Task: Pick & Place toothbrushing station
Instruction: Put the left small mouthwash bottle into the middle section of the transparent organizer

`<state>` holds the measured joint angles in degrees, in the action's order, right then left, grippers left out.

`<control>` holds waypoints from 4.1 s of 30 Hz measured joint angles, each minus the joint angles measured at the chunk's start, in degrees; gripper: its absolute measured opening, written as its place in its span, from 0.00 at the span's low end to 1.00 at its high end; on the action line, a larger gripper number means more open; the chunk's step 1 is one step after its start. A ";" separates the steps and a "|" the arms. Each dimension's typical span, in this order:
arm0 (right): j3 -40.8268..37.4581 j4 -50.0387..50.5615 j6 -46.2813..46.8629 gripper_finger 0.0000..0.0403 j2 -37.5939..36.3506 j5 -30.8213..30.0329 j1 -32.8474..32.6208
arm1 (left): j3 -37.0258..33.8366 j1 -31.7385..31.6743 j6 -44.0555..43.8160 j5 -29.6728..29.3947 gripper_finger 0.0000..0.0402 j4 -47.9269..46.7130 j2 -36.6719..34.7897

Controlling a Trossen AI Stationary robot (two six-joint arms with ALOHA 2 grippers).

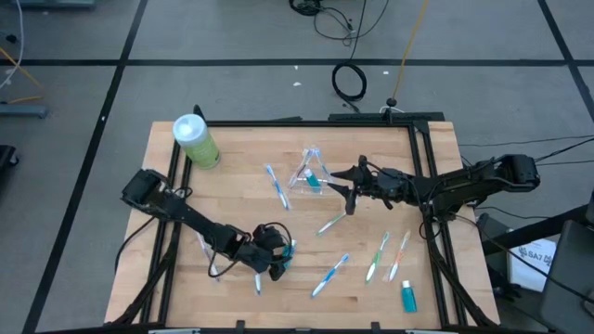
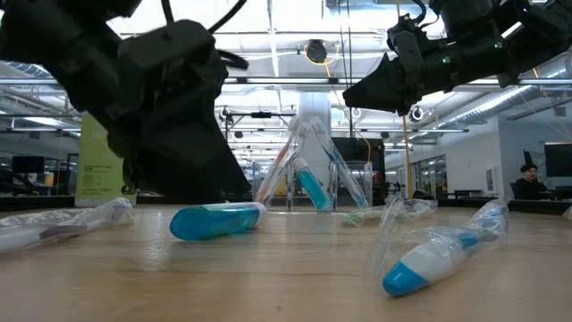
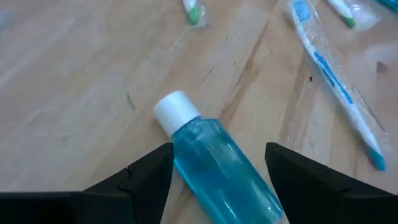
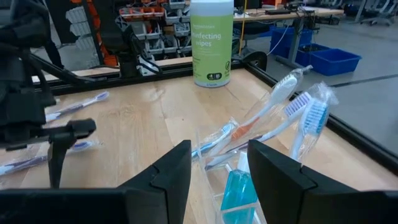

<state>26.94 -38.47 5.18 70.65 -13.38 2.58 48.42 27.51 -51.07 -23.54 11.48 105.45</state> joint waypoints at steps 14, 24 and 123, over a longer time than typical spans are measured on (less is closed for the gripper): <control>0.00 -0.14 0.13 0.38 -0.43 15.48 0.03 | 0.17 -0.18 9.35 -0.49 0.67 0.96 4.64; -1.67 7.61 6.60 0.38 -5.28 31.19 -1.19 | 0.13 -0.55 10.93 -0.62 0.50 -0.59 4.66; -1.44 -15.25 10.17 0.61 14.58 20.91 -0.78 | 0.07 -20.87 41.24 8.44 0.64 15.70 5.75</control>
<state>25.50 -53.72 15.35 85.23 7.53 1.80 48.49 6.64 -9.82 -15.10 27.19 111.19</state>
